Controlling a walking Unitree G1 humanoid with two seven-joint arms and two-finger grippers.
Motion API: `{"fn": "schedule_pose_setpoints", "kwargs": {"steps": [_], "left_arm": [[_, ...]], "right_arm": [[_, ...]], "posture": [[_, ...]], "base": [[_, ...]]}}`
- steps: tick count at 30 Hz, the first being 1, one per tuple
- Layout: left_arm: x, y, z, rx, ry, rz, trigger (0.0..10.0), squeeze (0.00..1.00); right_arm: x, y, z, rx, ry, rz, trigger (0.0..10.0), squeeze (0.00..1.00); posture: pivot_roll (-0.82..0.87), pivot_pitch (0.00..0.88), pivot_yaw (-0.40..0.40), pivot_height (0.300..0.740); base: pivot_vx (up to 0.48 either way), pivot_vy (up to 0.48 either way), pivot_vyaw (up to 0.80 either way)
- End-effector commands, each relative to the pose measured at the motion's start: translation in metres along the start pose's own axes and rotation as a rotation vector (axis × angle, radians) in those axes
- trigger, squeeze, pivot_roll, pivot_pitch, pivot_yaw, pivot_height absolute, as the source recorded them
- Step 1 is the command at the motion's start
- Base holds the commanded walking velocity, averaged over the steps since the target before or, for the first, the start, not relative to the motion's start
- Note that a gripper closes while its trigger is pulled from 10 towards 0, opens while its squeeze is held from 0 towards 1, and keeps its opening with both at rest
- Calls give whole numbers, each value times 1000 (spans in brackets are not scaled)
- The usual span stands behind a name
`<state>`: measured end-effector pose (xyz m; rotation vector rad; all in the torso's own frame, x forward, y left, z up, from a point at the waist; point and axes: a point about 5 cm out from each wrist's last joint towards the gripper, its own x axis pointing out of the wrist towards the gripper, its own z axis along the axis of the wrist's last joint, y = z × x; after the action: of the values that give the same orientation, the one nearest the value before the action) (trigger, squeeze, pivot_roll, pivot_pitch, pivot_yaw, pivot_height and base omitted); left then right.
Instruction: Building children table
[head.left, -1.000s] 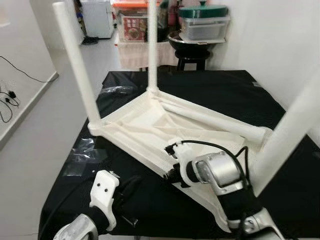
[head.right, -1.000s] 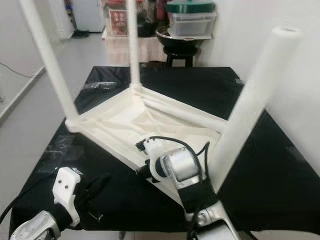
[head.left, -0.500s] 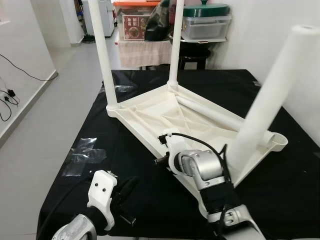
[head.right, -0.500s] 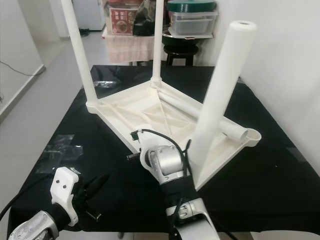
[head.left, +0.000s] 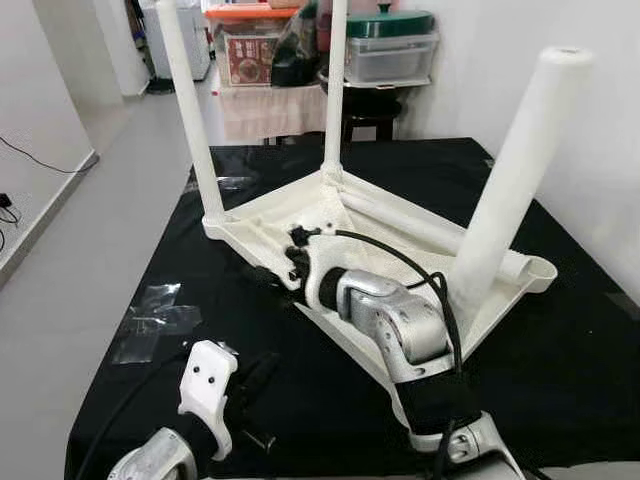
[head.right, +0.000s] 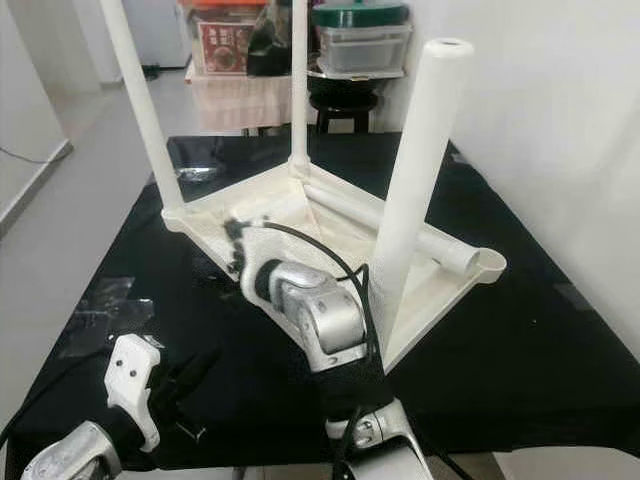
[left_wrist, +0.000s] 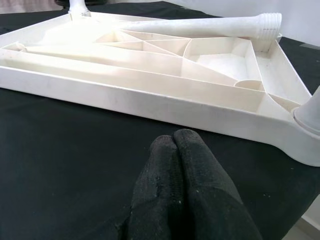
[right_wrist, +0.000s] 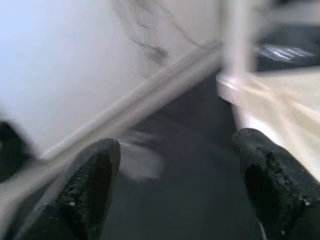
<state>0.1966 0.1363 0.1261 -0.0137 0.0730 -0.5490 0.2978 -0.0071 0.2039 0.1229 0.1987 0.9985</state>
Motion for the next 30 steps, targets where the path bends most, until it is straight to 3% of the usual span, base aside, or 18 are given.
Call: {"fn": "schedule_pose_setpoints", "kwargs": {"steps": [1,4,8,9,14,21,30], "left_arm": [[1,8,-2,22,9,58,10000,0],[5,19,-4,28,41,152,10000,0],[6,22,-7,24,77,177,10000,0],[6,23,-7,34,81,184,10000,0],[6,24,-7,34,78,189,10000,0],[6,25,-3,67,41,203,10000,0],[3,30,1,99,14,240,10000,0]], "right_arm": [[4,34,-7,84,-41,217,10000,0],[-2,35,-9,122,-65,278,10000,0],[-7,31,-11,153,-78,302,10000,0],[-15,31,-13,136,-82,365,10000,0],[-24,30,-18,114,-69,395,10000,0],[-38,18,-25,101,-74,337,10000,0],[-87,-17,-28,92,-145,190,10000,0]], "posture": [[-34,0,-11,740],[-33,0,-10,740],[-33,0,-10,740],[-33,0,-10,740],[-32,0,-5,740],[-31,0,-5,740],[-34,0,0,740]], "base": [[0,0,0],[0,0,0],[0,120,0],[0,480,0],[0,480,0],[0,137,0],[0,0,0]]}}
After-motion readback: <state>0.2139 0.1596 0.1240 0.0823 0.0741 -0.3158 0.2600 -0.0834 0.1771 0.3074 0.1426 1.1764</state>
